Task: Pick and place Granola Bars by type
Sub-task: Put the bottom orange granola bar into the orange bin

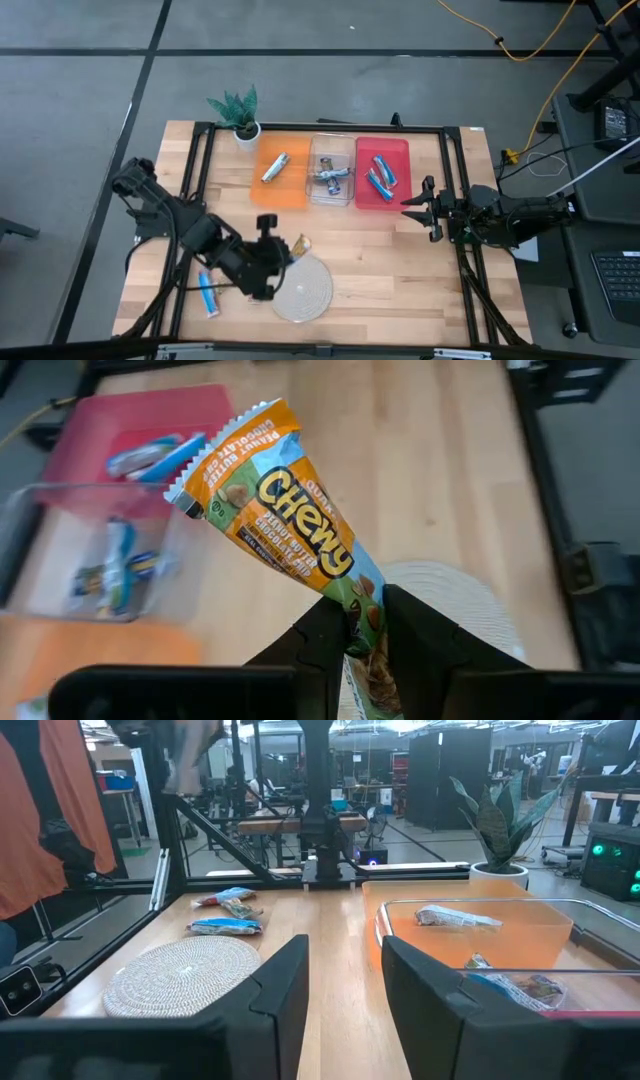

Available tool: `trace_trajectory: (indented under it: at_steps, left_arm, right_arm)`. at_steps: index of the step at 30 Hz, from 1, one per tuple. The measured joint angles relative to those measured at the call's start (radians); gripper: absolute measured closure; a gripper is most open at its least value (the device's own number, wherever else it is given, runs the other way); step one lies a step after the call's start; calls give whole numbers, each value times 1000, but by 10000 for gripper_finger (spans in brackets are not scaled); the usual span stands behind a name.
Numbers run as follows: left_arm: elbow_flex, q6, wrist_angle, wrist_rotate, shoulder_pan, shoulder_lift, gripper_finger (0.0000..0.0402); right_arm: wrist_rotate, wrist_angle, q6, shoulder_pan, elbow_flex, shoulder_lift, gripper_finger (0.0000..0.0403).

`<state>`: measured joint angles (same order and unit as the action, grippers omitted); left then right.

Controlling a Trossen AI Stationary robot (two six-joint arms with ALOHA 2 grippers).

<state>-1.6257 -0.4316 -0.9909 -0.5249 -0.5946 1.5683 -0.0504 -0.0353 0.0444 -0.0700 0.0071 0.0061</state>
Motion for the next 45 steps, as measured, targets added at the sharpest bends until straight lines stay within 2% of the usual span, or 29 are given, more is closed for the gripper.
trace_trajectory:
  at_steps: [13,31,45]
  left_arm:
    - [0,24,-68,-13,168,-50,341]
    - [0,80,-117,-35,448,-195,341]
    - [0,150,-121,-7,696,-204,341]
  right_arm:
    - [0,0,0,0,0,0,271]
    - [0,0,0,0,0,0,271]
    - [0,0,0,0,0,0,271]
